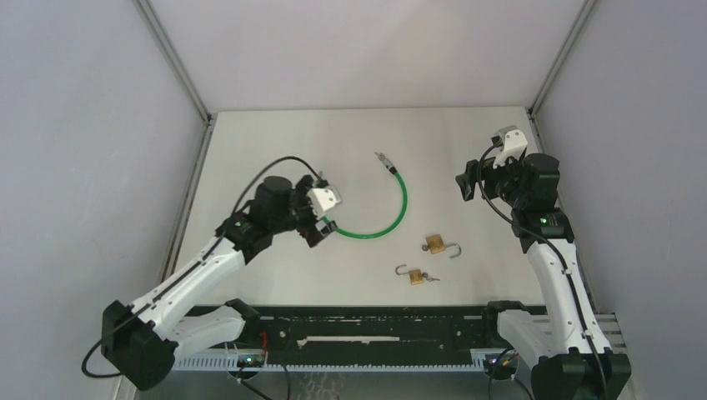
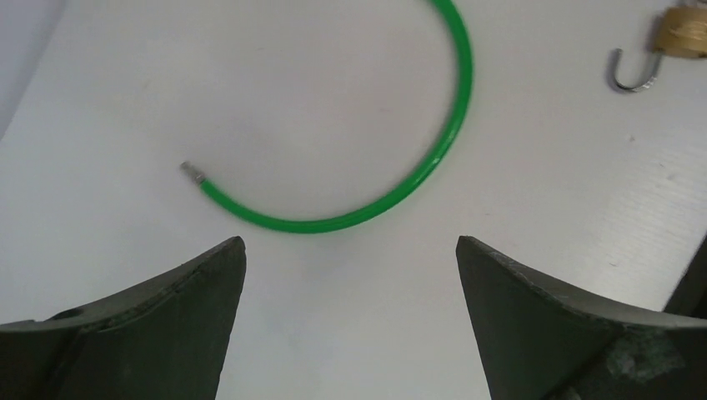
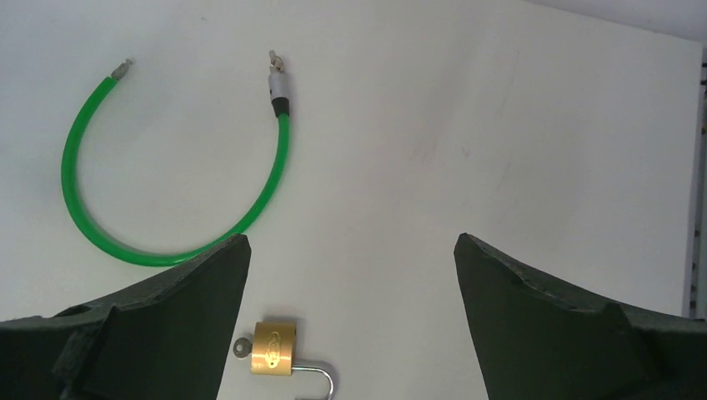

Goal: Lock with the key
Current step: Adjust the lock at the center of the board.

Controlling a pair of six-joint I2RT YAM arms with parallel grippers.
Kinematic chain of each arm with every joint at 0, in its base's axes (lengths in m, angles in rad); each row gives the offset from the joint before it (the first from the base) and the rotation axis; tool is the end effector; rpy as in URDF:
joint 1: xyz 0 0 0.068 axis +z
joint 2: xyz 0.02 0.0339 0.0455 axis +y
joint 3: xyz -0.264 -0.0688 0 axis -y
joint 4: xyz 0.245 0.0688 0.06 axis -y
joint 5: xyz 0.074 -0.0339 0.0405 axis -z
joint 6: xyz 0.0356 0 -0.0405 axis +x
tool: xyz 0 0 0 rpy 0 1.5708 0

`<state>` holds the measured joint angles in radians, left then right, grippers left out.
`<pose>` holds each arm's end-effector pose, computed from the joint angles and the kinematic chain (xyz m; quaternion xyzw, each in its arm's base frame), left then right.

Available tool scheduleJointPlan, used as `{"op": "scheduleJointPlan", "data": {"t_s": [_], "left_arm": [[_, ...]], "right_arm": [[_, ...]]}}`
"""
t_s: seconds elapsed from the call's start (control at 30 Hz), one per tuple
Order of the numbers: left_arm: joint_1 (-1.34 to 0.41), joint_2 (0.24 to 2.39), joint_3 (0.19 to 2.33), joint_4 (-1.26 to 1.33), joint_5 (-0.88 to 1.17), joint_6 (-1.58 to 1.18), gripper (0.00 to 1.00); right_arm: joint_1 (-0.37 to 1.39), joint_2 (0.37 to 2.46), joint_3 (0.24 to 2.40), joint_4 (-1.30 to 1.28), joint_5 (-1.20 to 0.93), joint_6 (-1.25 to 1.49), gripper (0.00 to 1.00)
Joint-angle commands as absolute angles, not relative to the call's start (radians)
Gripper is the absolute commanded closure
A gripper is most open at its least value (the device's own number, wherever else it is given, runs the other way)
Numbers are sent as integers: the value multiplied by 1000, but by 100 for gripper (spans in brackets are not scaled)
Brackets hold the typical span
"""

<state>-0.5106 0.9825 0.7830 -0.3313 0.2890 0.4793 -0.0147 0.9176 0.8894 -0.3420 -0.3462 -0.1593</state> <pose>0.1859 -0.1158 0.2886 0.4709 0.7217 -0.1326 0.4897 0.2065 0.0090 0.3373 -0.1558 0.8037 0.0932 0.5667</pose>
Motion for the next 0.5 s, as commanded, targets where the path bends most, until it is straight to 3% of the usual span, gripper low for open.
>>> {"op": "scheduleJointPlan", "data": {"t_s": [0.0, 0.3, 0.47], "left_arm": [[-675, 1078, 882, -403, 219, 574, 0], [-930, 1332, 981, -359, 240, 446, 1], [-978, 1469, 1026, -334, 346, 401, 10]], "right_arm": [[-34, 914, 887, -305, -392, -180, 0], [-82, 930, 872, -307, -433, -187, 0], [-104, 928, 868, -305, -456, -179, 0]]}}
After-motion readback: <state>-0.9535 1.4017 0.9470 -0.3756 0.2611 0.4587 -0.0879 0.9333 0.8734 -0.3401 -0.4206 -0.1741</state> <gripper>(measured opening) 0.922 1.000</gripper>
